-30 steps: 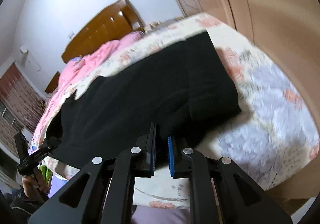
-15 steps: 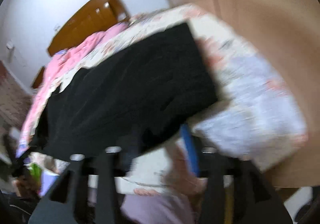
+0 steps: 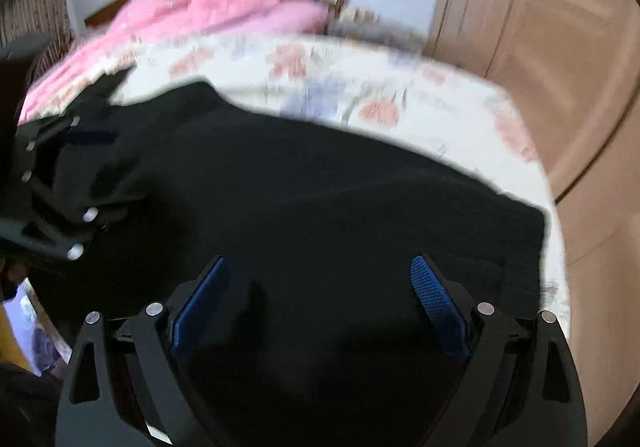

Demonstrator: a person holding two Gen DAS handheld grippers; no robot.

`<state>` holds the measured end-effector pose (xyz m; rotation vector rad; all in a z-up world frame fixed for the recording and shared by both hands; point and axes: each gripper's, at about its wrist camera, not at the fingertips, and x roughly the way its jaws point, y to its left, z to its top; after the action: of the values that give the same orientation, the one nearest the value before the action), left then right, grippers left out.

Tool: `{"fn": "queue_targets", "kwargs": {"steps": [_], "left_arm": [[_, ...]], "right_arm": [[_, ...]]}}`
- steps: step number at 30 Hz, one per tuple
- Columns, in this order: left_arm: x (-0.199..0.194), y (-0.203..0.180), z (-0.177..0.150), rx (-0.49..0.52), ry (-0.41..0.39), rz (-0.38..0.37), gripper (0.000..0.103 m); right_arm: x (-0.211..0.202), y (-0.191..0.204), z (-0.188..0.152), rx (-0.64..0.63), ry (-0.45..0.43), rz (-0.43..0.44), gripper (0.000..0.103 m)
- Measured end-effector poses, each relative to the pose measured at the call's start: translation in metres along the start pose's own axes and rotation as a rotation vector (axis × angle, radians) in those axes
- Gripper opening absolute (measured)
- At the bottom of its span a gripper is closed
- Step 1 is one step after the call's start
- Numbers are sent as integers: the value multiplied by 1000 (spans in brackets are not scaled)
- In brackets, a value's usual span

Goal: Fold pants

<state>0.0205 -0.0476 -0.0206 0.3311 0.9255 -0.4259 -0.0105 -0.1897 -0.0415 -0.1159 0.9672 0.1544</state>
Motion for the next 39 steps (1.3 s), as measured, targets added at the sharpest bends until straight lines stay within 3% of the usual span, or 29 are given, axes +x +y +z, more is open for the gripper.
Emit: {"fn": "queue_targets", "kwargs": {"steps": [4, 6, 9, 15, 20, 24, 28, 31, 39], "left_arm": [[38, 22, 6, -11, 17, -13, 102], [43, 34, 1, -64, -17, -76, 102], [42, 31, 0, -42, -32, -62, 102], [43, 29, 3, -42, -32, -61, 102], [43, 29, 2, -41, -32, -62, 102], [38, 27, 1, -43, -38, -40, 102], [10, 33, -5, -109, -96, 11, 101], [-11, 53, -17, -205, -138, 46, 101], [-8, 105, -52, -382, -64, 114, 101]], "right_arm": [[16, -6, -3, -62, 87, -34, 90], [14, -7, -10, -93, 88, -32, 91], [5, -12, -22, -100, 105, -78, 92], [1, -13, -30, -102, 94, -123, 92], [3, -26, -30, -54, 99, -76, 92], [-6, -16, -24, -38, 40, -148, 92], [-15, -1, -9, -14, -61, -124, 92], [-7, 16, 6, -27, -87, -92, 92], [15, 67, 42, -156, -93, -33, 92]]}}
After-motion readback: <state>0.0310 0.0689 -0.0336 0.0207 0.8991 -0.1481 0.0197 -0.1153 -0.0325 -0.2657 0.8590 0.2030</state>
